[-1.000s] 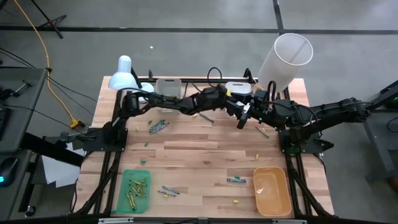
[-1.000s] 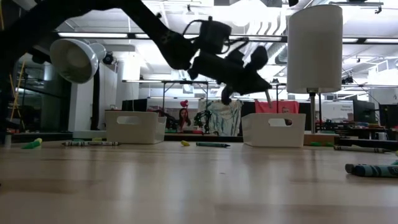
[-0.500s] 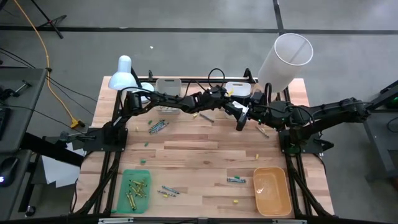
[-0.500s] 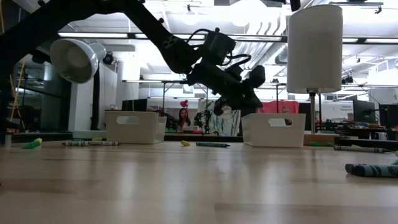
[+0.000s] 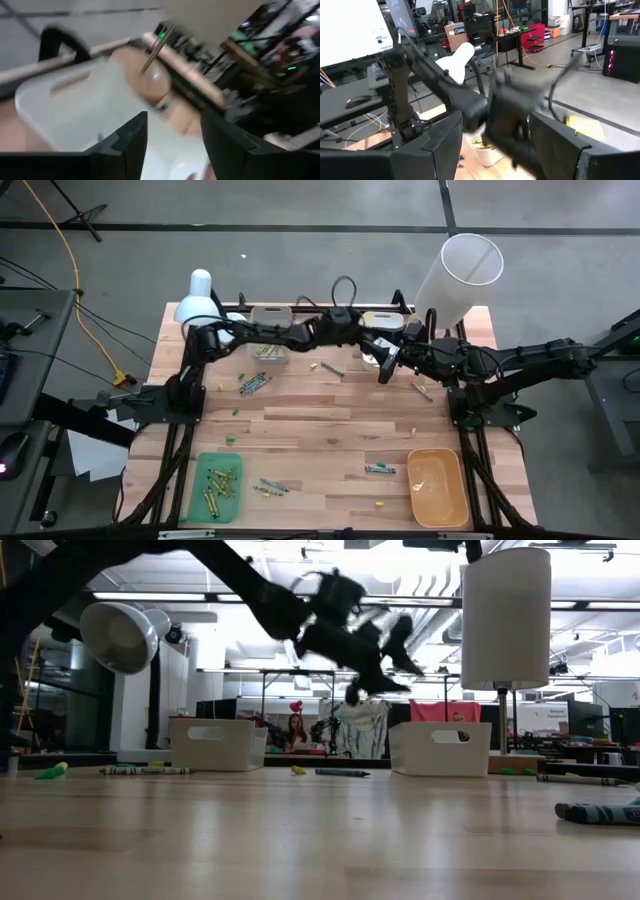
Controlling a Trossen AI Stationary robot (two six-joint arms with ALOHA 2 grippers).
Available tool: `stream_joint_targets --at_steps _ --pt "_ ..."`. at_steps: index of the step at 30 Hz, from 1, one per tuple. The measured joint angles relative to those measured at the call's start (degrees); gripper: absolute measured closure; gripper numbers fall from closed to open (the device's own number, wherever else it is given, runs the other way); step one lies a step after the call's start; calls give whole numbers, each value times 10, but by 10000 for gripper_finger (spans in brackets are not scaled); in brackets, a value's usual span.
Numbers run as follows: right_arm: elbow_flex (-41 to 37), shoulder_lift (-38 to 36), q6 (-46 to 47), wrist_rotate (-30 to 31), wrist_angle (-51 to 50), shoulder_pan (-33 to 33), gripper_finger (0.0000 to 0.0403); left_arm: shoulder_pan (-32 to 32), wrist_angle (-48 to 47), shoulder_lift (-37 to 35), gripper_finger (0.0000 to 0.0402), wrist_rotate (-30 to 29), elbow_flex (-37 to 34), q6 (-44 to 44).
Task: Sort crayons
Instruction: Put the gray crayon into the white bin
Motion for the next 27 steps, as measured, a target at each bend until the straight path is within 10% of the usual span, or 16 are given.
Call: stream_joint_targets --at_steps 13,27 --pt "0 -1 -9 -14 -55 0 181 34 -40 -228 231 115 -33 156" --pt "-42 0 210 -81 -345 -6 181 -34 100 -518 232 8 -399 68"
